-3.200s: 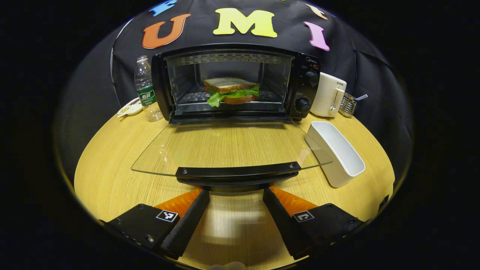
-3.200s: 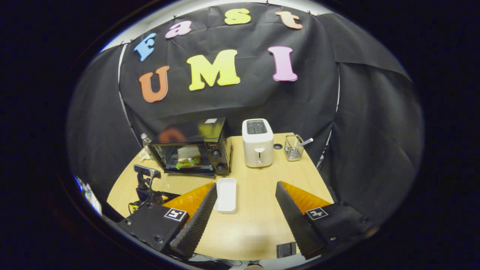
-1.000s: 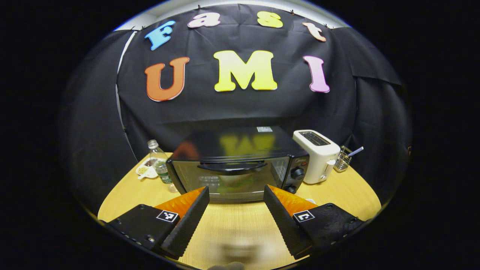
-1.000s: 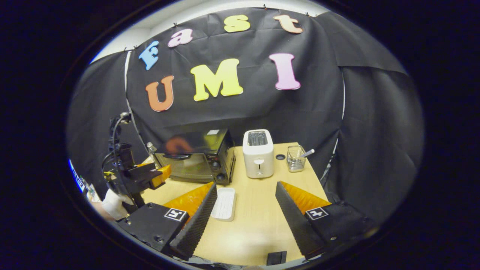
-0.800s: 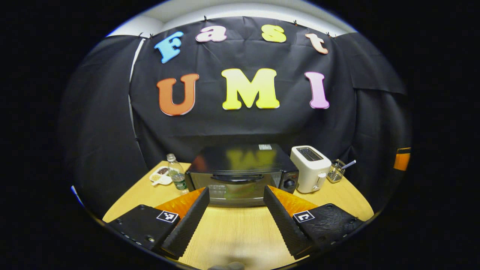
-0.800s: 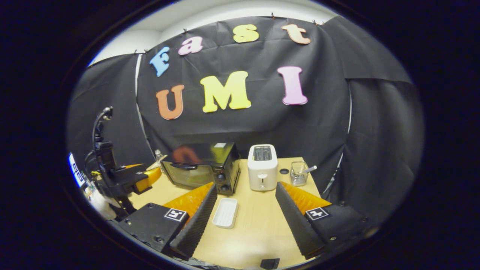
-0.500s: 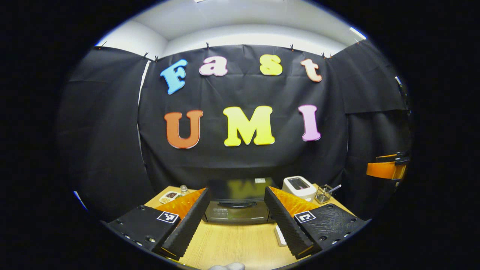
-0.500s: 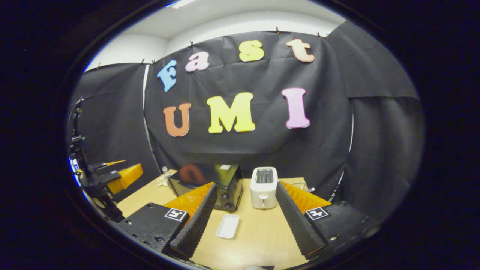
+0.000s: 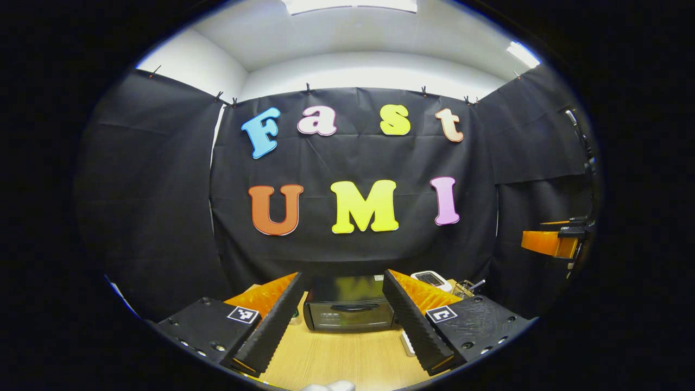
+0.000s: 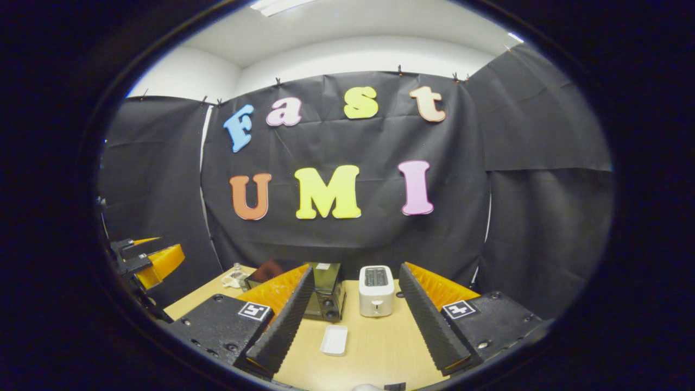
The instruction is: Open the electric oven with the left hand, put the food in, and close the electric oven.
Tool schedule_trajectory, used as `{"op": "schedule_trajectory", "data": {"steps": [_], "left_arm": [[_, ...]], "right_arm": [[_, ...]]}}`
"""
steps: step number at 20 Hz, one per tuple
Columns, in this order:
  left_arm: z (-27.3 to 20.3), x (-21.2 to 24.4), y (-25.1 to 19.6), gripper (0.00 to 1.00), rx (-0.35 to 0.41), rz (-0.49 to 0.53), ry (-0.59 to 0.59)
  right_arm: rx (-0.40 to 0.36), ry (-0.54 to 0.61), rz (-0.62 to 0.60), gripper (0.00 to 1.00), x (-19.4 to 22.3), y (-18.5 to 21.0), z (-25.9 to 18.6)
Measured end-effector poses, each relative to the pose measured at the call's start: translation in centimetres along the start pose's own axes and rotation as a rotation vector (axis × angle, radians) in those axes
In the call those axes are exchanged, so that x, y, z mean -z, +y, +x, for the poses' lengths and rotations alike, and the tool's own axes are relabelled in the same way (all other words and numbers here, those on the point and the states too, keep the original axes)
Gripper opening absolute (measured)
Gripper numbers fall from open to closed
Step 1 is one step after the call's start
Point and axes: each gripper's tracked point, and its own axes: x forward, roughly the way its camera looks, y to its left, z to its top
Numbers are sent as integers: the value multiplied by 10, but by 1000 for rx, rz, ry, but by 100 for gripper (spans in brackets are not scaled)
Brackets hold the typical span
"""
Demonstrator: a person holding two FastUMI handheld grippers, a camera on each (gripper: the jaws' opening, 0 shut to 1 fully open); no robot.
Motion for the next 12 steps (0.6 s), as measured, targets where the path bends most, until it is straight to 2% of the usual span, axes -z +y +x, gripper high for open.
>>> {"op": "schedule_trajectory", "data": {"steps": [1,2,3,4,5,6,7,8,9,10,11,12], "left_arm": [[-2,-1,8,96,-4,1,-2],[-4,-1,12,96,-2,-1,3],[-7,-1,15,96,3,-5,1],[-9,-3,18,96,7,-11,-2],[-11,-4,20,96,13,-12,-6],[-14,-6,23,96,17,-11,-8],[-16,-6,25,96,24,-12,-4],[-17,-6,25,96,30,-17,-2],[-19,-7,27,96,34,-22,-3],[-20,-9,30,96,36,-27,-6],[-20,-9,33,96,36,-29,-4],[-21,-12,36,96,34,-36,-8]], "right_arm": [[8,-5,-9,89,-2,3,-5],[16,-11,-15,100,-3,8,-11],[23,-22,-21,89,-6,12,-17],[31,-27,-24,100,-8,15,-22],[35,-36,-26,89,-10,18,-26],[41,-38,-27,89,-12,20,-30],[46,-41,-29,100,-12,23,-34],[49,-45,-30,89,-15,25,-36],[54,-58,-30,89,-20,28,-39],[59,-66,-29,100,-24,29,-42],[64,-74,-30,100,-26,30,-44],[68,-83,-31,89,-29,33,-45]]}}
